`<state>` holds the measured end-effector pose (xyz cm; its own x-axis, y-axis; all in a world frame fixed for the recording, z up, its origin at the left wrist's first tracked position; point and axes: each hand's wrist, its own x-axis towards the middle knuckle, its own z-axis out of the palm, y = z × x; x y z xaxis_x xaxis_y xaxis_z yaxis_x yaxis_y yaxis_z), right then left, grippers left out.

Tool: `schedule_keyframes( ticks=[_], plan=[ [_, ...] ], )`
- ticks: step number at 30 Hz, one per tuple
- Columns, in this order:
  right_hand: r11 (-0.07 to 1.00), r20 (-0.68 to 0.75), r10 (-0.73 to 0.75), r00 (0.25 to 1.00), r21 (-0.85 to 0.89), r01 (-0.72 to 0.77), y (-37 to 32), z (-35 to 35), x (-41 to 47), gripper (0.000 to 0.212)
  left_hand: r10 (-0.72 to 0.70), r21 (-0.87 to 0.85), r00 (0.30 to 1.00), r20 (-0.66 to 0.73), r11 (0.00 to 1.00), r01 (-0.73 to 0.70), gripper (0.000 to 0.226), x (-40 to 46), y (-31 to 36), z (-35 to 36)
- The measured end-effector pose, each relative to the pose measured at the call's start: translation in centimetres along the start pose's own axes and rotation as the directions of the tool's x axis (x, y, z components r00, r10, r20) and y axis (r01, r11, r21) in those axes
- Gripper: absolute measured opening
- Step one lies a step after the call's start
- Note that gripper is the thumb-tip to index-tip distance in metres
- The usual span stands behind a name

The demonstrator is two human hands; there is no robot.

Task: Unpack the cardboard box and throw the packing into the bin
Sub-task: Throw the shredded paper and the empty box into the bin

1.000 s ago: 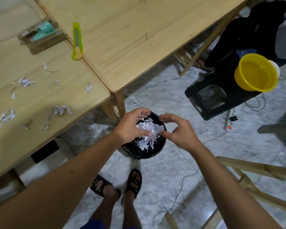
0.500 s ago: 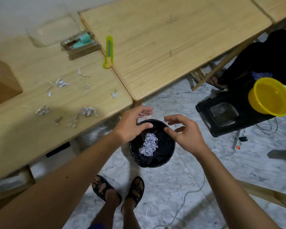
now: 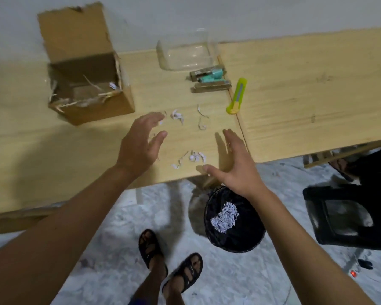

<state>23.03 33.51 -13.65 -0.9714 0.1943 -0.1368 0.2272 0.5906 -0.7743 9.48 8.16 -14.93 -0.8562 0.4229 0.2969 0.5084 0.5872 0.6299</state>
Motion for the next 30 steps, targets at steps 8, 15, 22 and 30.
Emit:
schedule_keyframes(
  ticks=[8,15,22,30],
  plan=[
    [0.964,0.108,-0.215,0.971,-0.139,0.229,-1.7,4.3,3.0,0.088,-0.162,0.271,0.978,0.134,0.955,0.121,0.06,-2.7,-6.4,-1.3],
    [0.918,0.09,-0.374,0.923,-0.109,0.382,-1.9,6.7,4.1,0.052,-0.128,0.336,0.982,0.139,0.939,0.075,0.059,-2.6,-6.7,-1.0],
    [0.969,-0.001,-0.16,0.987,-0.191,0.157,-2.3,7.1,6.5,0.095,-0.115,0.351,0.983,0.144,0.935,0.058,0.058,-2.6,-6.9,-1.0],
    [0.989,0.072,-0.135,0.988,-0.059,0.139,-3.9,6.3,9.9,0.098,-0.109,0.333,0.986,0.126,0.941,0.061,0.056,-2.5,-6.8,-1.0]
  ],
)
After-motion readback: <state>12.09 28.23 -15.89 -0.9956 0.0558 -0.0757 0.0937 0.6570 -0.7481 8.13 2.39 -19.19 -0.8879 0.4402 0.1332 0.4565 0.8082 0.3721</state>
